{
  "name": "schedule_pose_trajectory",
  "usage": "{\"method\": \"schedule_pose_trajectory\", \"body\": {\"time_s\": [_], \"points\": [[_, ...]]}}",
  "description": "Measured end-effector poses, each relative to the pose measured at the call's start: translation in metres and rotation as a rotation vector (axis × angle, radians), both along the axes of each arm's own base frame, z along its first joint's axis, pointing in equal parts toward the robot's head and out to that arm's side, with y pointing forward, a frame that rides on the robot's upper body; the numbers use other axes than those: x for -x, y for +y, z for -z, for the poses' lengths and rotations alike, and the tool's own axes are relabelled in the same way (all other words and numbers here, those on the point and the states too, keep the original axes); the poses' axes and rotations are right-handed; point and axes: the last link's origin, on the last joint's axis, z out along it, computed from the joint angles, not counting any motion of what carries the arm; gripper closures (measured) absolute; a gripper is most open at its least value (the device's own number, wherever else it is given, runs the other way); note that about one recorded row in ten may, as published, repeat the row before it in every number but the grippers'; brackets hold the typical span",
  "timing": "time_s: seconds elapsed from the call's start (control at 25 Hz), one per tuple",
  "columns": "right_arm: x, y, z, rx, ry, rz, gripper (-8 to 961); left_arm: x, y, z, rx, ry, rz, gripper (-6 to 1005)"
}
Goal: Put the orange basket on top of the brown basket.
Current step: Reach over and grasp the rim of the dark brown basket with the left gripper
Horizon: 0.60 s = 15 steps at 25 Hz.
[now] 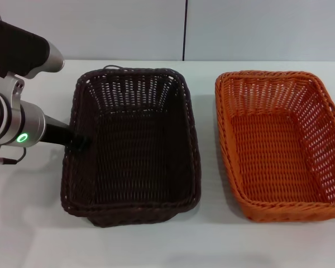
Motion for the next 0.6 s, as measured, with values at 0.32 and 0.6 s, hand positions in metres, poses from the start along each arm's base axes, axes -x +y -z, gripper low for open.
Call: {"method": "schedule_pose_trajectory", "body": {"time_s": [0.32, 0.6], "points": [[0.0, 0.0, -0.001, -0.004, -0.003, -0.002, 264, -0.008, -0.001, -0.009, 0.086, 0.048, 0.119, 689], [0.002, 0.001, -0.001, -0.006, -0.002, -0.006, 265, -0.038, 0.0, -0.039, 0.306, 0.103, 0.39, 715]]}}
